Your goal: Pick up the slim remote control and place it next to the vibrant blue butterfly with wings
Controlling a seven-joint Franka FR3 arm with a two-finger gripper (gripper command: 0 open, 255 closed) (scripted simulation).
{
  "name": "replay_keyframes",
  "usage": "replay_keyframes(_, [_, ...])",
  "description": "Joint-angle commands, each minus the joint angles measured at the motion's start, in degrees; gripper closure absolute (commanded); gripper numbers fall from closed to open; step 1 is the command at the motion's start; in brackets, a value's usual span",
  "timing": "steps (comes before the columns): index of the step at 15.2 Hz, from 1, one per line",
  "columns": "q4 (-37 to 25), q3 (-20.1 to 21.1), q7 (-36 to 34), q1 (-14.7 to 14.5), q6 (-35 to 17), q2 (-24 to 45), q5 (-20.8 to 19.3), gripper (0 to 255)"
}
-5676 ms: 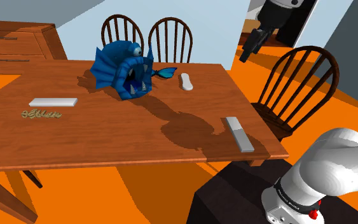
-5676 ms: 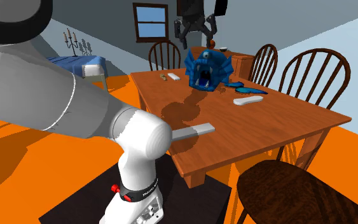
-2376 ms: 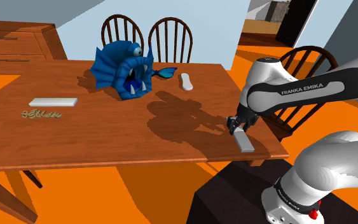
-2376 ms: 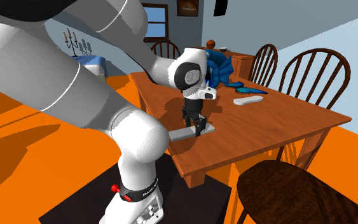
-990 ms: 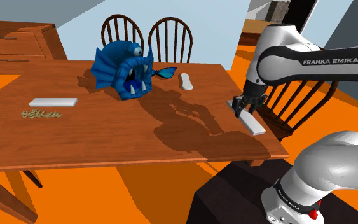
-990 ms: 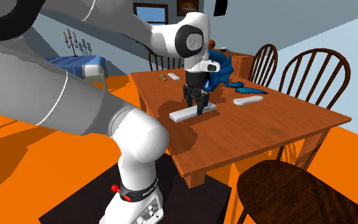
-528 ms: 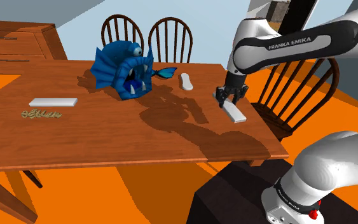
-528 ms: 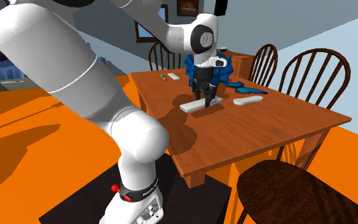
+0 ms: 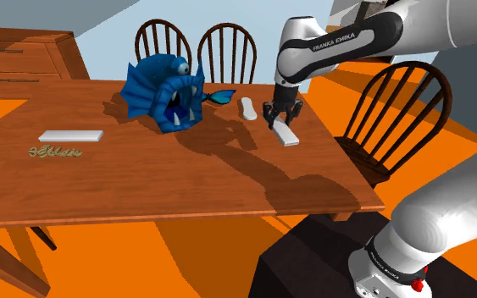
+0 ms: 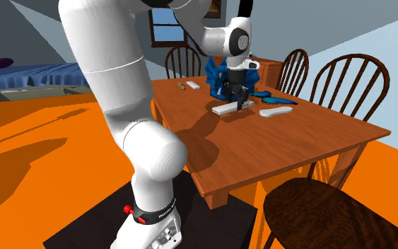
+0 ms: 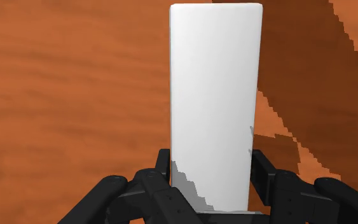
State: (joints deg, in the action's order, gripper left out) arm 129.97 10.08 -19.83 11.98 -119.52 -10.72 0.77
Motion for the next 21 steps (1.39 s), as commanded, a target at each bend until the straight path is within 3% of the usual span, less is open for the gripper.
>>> replay_keyframes(1, [-5.0,0.7,-1.4,-0.1,0.3,4.8,-0.8,255])
replay_keyframes(12, [-38.0,1.6,-6.1,-2.6,8.3,30.4,-6.2,255])
replay_keyframes(16, [-54.9,1.2,-6.8,-4.7,14.3,41.5,-7.9,255])
replay_keyframes(17, [-62.9,1.0,-6.9,-5.7,17.3,46.4,-8.6,255])
replay_keyframes(21, [-60.1,0.9,-7.1,-5.6,14.4,46.6,-8.6,255])
